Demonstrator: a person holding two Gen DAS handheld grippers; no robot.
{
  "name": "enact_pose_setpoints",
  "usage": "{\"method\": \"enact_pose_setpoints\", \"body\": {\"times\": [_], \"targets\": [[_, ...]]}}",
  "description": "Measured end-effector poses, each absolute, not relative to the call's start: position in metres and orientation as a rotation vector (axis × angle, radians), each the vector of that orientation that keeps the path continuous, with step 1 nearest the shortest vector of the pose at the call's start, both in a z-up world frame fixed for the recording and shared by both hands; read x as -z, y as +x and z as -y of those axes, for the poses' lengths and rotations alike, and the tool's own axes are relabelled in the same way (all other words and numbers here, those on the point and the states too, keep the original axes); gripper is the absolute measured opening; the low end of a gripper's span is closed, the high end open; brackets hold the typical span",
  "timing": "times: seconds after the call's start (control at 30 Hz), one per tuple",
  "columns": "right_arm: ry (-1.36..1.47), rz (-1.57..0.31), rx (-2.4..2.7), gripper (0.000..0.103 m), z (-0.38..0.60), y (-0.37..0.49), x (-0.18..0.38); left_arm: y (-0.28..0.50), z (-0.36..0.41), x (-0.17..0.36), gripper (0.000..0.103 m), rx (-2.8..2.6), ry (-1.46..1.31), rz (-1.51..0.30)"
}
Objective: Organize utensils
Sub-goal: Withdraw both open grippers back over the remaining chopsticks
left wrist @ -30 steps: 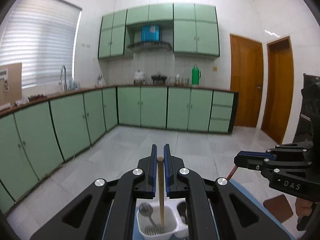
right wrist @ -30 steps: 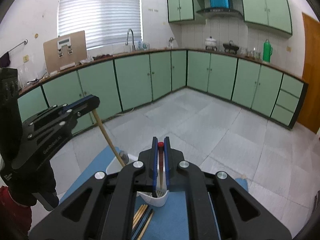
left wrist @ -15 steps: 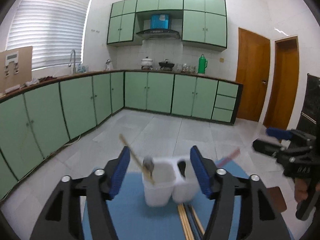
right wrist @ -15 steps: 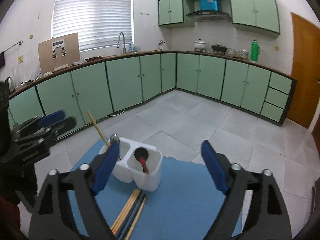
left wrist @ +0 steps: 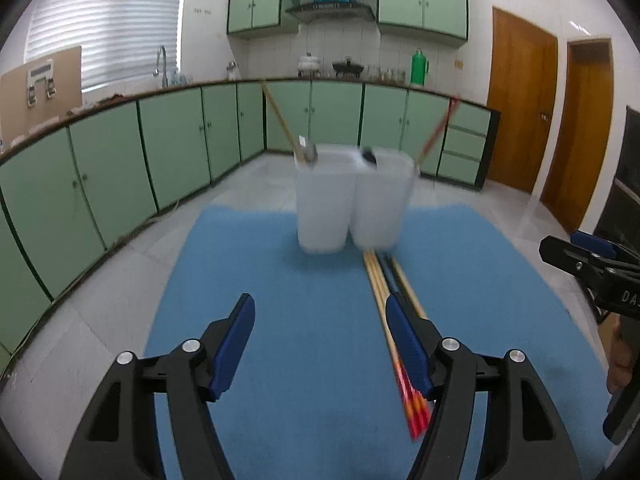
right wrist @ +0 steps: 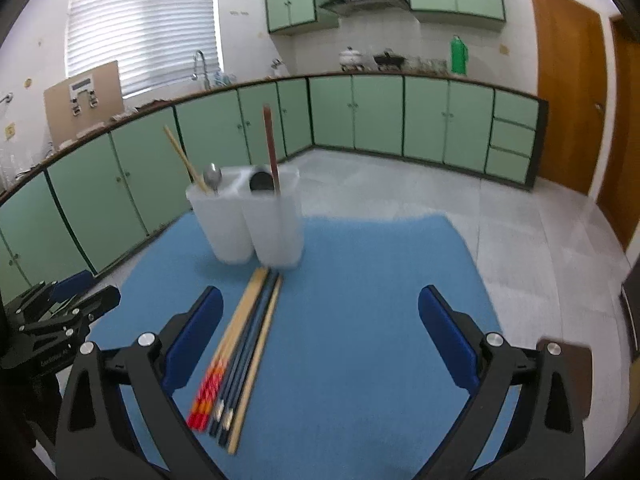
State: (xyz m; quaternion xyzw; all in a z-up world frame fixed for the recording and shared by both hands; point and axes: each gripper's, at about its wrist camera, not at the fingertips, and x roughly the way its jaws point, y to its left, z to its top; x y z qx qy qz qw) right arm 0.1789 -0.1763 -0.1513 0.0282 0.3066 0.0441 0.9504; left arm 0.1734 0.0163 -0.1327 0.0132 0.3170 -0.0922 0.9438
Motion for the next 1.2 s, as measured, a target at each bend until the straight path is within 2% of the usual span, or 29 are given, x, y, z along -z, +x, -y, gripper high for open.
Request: {"method": "enact_pose_setpoints", "body": {"times": [0.23, 0.57, 0.6, 0.7, 1.2], "targets": [[0.059, -0.748, -0.085, 0.095, 0.158, 0.152, 0.206, 0.15, -0.015, 0.175, 0.067, 0.179, 0.046, -0.759], [0.006, -0.86, -0.131, 0.095, 0.137, 0.136, 0.242, 0.144, -0.021, 0.198, 0.067, 0.155, 0.039, -0.838], [0.002, -0.863, -0.135, 0.092, 0.137, 0.136, 0.243, 0.144, -0.022, 0.199, 0.067, 0.151, 0.036, -0.84], [-0.022, -0.887, -0.161, 0.075, 0.129, 0.134, 0.247, 0.144, -0.025, 0.2, 0.067, 0.139, 0.027, -0.841], [-0.076, -0.906, -0.113, 0.067, 0.133, 0.139, 0.249, 0.152, -0.026, 0.204, 0.067, 0.13, 0.015, -0.862]]}}
